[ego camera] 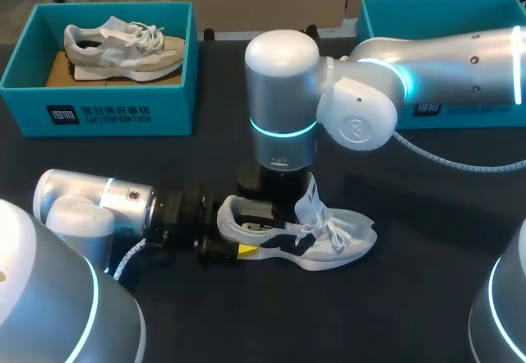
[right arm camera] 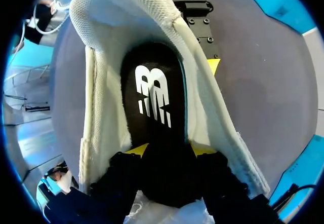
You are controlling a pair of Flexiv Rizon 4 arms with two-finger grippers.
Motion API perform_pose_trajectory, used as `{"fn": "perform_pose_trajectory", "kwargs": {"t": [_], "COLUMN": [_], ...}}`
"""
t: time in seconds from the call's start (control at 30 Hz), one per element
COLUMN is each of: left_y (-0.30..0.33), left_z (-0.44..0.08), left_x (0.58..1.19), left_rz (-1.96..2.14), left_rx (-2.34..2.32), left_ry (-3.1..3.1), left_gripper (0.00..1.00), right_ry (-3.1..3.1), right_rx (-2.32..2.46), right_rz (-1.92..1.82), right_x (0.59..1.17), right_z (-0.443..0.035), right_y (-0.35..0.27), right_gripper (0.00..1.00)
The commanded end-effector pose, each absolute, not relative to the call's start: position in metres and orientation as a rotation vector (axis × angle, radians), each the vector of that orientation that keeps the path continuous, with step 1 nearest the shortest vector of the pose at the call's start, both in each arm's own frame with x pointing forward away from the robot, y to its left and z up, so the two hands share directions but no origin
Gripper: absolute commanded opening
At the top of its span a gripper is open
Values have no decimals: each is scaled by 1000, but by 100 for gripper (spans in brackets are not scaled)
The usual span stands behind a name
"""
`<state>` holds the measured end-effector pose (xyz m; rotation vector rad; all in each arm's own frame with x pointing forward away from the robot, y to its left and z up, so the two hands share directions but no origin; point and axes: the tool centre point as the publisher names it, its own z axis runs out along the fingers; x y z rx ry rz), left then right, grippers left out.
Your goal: Take the shoe out of the shoebox, open the shoe tongue, remove and reinsert the insole, then place the shoe into the shoebox
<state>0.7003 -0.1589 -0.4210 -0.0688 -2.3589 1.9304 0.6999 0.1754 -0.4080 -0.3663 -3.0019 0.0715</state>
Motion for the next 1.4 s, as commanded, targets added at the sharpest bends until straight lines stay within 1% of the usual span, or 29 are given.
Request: {"fn": "perform_pose_trajectory", "kwargs": {"t": [0.03, 0.47, 0.77, 0.93, 0.97, 1.0, 1.03, 1.3, 1.4], "left_y": [-158, -158, -158, -158, -158, -158, -158, -158, -158], "left_z": [-427, -427, -427, -427, -427, -427, -427, -427, -427], "left_x": [703, 703, 703, 703, 703, 703, 703, 703, 703], "left_rz": [1932, 1932, 1932, 1932, 1932, 1932, 1932, 1932, 1932], "left_rx": [-64, -64, -64, -64, -64, -64, -64, -64, -64], "left_ry": [-2362, -2362, -2362, -2362, -2362, -2362, -2362, -2362, -2362], "left_gripper": [0, 0, 0, 0, 0, 0, 0, 0, 0], "right_ry": [-3016, -3094, -3042, -3019, -3016, -3014, -3011, -3059, -3084], "right_rx": [-376, -369, -361, -378, -382, -385, -392, -394, -422], "right_rz": [68, 30, 7, -6, -5, -6, -4, 5, -32], "right_x": [677, 673, 680, 678, 677, 676, 674, 661, 658], "right_z": [-419, -409, -422, -426, -427, -426, -426, -406, -391], "right_y": [179, 183, 183, 183, 184, 184, 184, 184, 181], "right_gripper": [46, 46, 44, 32, 22, 15, 0, 0, 0]}}
